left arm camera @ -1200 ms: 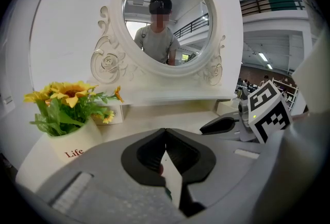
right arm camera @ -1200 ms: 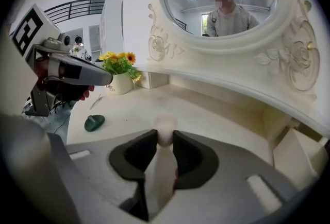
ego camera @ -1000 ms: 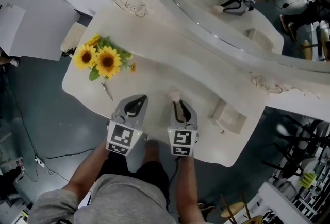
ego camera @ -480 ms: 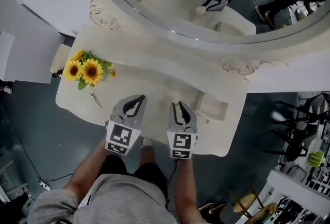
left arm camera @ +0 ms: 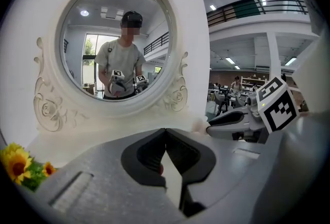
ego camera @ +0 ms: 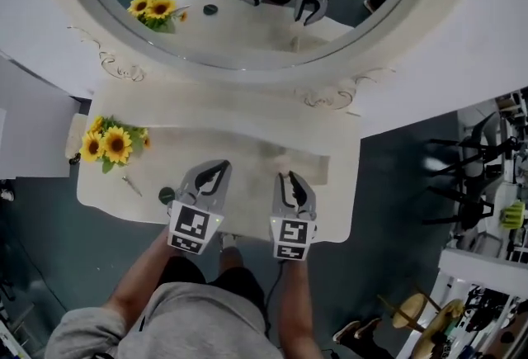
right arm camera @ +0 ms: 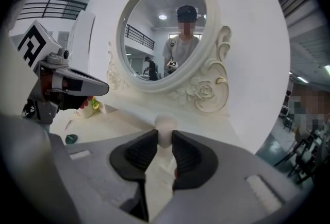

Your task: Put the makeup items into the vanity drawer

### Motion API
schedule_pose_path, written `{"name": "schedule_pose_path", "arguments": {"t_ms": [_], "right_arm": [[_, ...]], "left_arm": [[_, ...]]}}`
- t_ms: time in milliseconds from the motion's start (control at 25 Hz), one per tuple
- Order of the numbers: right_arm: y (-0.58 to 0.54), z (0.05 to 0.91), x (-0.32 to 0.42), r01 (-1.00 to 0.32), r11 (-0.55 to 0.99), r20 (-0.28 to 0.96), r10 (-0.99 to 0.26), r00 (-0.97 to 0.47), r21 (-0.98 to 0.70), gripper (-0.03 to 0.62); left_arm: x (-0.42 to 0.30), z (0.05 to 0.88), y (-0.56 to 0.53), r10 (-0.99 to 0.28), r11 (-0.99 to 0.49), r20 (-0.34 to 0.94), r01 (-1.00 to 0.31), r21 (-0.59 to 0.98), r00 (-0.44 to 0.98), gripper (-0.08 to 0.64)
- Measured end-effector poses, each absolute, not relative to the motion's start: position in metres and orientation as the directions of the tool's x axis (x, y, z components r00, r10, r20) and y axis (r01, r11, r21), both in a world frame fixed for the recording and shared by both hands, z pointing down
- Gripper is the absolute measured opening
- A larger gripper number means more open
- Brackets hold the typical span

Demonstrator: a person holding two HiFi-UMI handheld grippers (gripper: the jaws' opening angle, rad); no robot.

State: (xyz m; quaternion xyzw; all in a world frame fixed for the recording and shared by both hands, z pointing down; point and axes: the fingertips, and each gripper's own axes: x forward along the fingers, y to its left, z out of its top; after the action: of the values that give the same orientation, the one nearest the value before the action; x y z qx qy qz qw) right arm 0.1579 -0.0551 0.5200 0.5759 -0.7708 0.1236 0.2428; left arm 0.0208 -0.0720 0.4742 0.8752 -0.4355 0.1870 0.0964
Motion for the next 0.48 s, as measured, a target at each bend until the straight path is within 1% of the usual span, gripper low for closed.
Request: {"name": "schedule_pose_path", "arguments": {"t_ms": [240, 480], "right_arm": [[-0.056, 0.527, 0.198, -0.969, 0.228, 0.529, -0.836, -0.146, 0.092, 0.095], [-0.062, 0.552, 0.214, -0.975, 0.203, 0.566, -0.816, -0.120, 0.087, 0.095]], "left_arm": [[0.052, 0.479, -0.081, -0.696, -0.640, 0.418, -0.768, 0.007, 0.584, 0.011], [0.071, 0.499, -0.086, -0.665, -0.663, 0.447, -0.749, 0.017, 0.599, 0.011]]}}
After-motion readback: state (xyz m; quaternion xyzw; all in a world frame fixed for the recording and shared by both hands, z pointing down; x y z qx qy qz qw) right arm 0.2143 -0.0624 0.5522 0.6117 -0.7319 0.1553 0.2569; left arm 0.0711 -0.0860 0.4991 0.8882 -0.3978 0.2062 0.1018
